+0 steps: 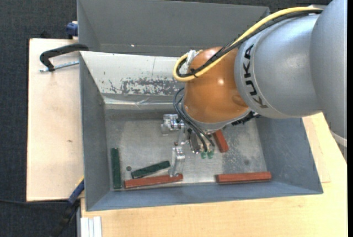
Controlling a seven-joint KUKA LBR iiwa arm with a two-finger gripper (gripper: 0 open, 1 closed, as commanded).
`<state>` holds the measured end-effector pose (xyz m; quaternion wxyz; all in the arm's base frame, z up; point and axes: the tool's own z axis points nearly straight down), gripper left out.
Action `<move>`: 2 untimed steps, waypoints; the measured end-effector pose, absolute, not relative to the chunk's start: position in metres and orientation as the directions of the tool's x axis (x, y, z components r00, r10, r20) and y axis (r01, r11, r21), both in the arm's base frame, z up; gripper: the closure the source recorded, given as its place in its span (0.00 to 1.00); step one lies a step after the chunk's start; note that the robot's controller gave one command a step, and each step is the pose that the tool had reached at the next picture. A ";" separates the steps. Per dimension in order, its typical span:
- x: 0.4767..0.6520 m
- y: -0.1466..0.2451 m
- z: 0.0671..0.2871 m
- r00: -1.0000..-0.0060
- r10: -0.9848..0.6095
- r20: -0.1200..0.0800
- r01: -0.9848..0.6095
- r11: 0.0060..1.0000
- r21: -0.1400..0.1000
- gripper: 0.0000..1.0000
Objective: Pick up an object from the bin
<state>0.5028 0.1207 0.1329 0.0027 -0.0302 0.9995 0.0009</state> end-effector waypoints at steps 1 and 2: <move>0.499 0.134 0.074 -0.983 -0.182 -0.003 -0.182 0.983 0.002 1.00; 0.499 0.134 0.074 -0.983 -0.182 -0.003 -0.182 0.983 0.002 1.00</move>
Offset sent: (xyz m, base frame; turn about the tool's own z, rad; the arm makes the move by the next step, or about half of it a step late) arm 0.0000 0.0000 0.0000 0.0000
